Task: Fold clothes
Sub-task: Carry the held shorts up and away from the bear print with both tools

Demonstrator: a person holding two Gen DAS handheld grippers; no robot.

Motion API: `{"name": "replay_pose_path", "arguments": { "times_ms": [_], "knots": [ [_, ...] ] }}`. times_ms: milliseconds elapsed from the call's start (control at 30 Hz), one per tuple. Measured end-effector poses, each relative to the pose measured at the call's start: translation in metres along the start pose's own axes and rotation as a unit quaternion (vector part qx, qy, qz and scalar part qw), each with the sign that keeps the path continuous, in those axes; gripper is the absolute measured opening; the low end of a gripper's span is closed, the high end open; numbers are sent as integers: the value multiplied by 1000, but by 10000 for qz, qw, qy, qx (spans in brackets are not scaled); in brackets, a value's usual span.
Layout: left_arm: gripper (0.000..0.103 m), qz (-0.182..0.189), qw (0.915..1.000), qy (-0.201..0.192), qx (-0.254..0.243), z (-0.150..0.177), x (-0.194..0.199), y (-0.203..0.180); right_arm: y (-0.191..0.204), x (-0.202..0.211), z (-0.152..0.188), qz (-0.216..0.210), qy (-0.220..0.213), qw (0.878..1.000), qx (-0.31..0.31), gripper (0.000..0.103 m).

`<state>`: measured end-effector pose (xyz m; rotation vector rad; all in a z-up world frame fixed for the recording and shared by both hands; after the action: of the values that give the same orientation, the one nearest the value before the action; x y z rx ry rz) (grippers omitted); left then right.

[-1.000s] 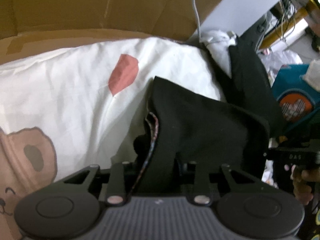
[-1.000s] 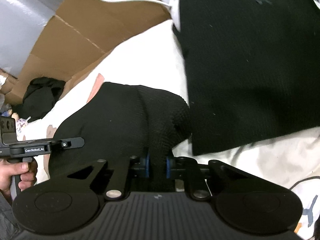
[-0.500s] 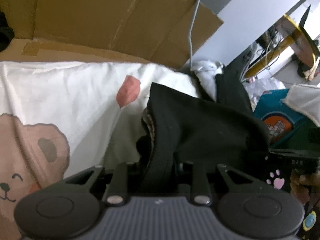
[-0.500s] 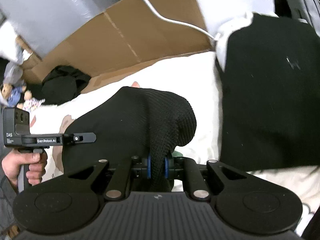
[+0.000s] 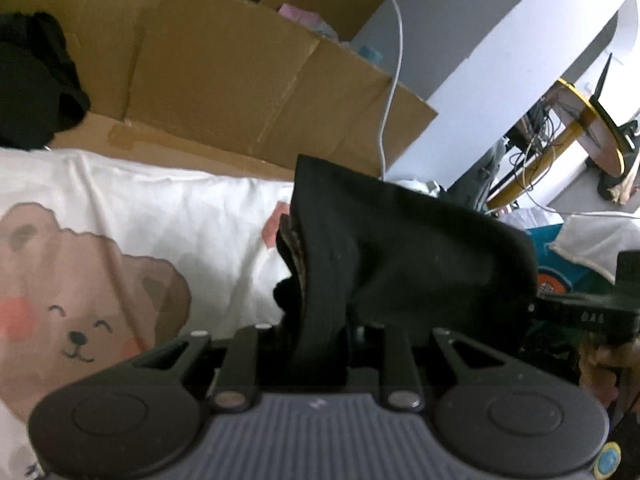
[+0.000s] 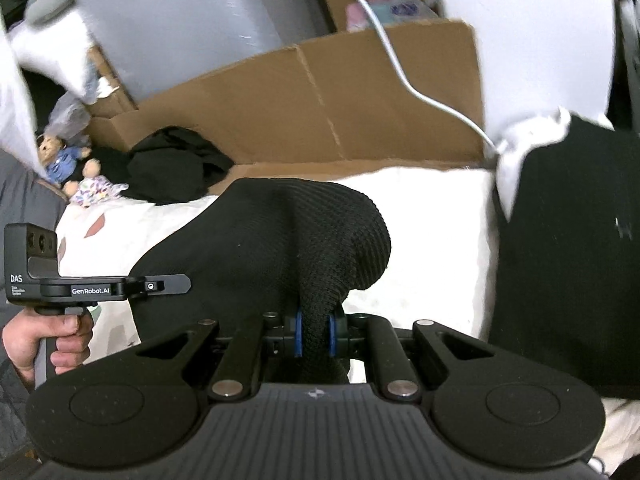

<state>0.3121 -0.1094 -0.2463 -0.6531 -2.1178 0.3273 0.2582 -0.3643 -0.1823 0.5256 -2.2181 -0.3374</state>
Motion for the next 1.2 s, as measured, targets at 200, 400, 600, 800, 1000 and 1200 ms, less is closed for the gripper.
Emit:
{"name": "replay_pose_path", "arguments": {
  "times_ms": [200,400,600,800,1000,1200],
  "knots": [
    [21,-137,9990,-415,58,-16,51,-5,49,21,-33,-26,-90,9981,611,12],
    [21,-295,9945,-995,114,-37,118,-9,109,55,-66,-144,-472,9926,1112,12],
    [21,-421,9885,-1453,9,-56,186,-18,162,90,-94,-296,-755,9848,1539,12],
    [21,-505,9823,-1803,-40,-67,242,-37,206,125,-114,-444,-1057,9805,1597,12],
    [21,-616,9754,-2108,-158,-71,291,-58,242,166,-121,-632,-1492,9706,1778,12],
    [21,-631,9693,-2371,-180,-76,323,-79,255,193,-125,-720,-1761,9650,1805,12]
  ]
}}
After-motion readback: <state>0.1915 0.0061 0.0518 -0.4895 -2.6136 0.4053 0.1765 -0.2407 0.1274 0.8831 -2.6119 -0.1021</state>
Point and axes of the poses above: each gripper's, at about its wrist camera, not at the fingertips, and x roughly against the way its jaws point, y to its left, z to its underside, the point moved 6 cm from there along -x, roughly the way its jaws point, and after that the axes turned 6 degrees about -z, right-handed, at the moved point
